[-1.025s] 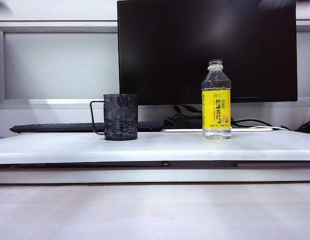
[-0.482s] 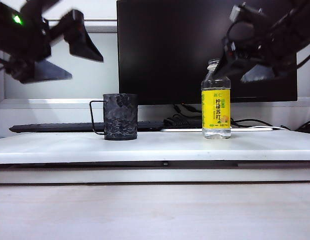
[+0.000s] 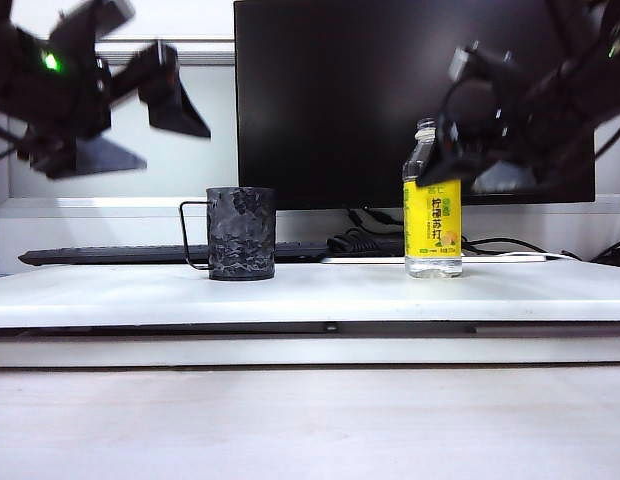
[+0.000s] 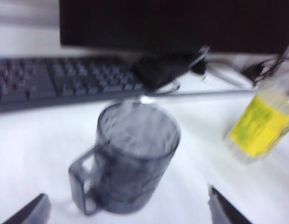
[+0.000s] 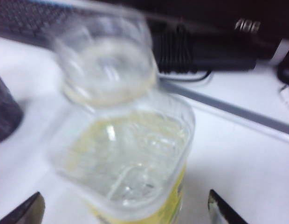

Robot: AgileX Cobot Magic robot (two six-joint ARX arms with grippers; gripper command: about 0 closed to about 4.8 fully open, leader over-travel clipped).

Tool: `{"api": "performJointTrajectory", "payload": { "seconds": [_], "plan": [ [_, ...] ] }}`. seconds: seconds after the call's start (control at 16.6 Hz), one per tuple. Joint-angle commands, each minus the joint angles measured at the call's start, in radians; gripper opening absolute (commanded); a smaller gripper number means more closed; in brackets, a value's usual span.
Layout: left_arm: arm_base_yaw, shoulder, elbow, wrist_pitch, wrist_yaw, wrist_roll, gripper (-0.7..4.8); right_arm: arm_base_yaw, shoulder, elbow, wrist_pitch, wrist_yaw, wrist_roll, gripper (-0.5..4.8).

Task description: Carefully pick up the bottle and pour some water from the bottle into the cup.

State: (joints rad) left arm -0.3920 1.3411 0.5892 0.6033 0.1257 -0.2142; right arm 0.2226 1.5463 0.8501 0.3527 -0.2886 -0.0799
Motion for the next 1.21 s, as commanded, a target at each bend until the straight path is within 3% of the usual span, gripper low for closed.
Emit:
{"api": "performJointTrajectory", "payload": {
  "seconds": [0.06, 0.66, 0.9, 1.21],
  "plan": [
    [0.000, 0.026, 0.004, 0.034, 0.013, 0.004, 4.79, 0.011, 0.049, 0.003, 0.121, -0.002, 0.001, 4.79],
    [-0.001, 0.028, 0.004, 0.042, 0.021, 0.004, 4.79, 0.045, 0.130, 0.003, 0.177, -0.002, 0.006, 4.70],
    [-0.001, 0.028, 0.004, 0.042, 0.036, 0.004, 4.79, 0.045, 0.130, 0.003, 0.177, -0.005, 0.032, 1.73],
    [-0.001, 0.028, 0.004, 0.042, 0.036, 0.004, 4.79, 0.045, 0.126, 0.003, 0.176, -0.006, 0.030, 1.70]
  ]
}}
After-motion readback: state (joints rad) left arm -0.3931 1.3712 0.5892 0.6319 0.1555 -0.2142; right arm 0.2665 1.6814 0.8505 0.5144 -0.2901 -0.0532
